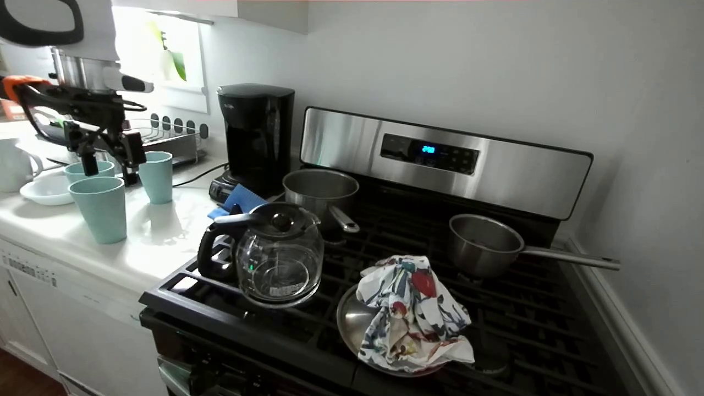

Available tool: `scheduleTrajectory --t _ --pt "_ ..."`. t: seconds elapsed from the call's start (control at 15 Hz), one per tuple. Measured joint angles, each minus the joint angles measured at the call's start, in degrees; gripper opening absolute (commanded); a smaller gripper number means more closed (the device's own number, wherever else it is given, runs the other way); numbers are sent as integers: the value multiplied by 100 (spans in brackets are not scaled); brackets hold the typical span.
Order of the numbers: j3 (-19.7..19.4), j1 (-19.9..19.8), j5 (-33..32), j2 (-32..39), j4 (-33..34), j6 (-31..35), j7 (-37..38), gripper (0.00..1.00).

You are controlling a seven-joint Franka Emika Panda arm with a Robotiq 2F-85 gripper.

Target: Stack all the blue cups on the kitchen counter together, pick up the blue stacked cups and place them upside down on the bottom shelf of the open cabinet

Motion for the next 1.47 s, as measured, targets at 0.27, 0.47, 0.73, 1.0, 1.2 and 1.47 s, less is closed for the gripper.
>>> scheduleTrajectory --t 0.27,0.47,0.73,1.0,1.2,1.47 --pt "34 112 14 433 -109 691 -324 59" --pt "30 119 75 638 -149 941 -506 36" --pt "-20 109 165 704 -157 1077 -549 9" --pt "-95 94 417 703 -157 1091 -647 0" --pt "-137 87 559 622 -153 1088 -698 1" --pt "-180 37 522 295 -105 909 -699 1"
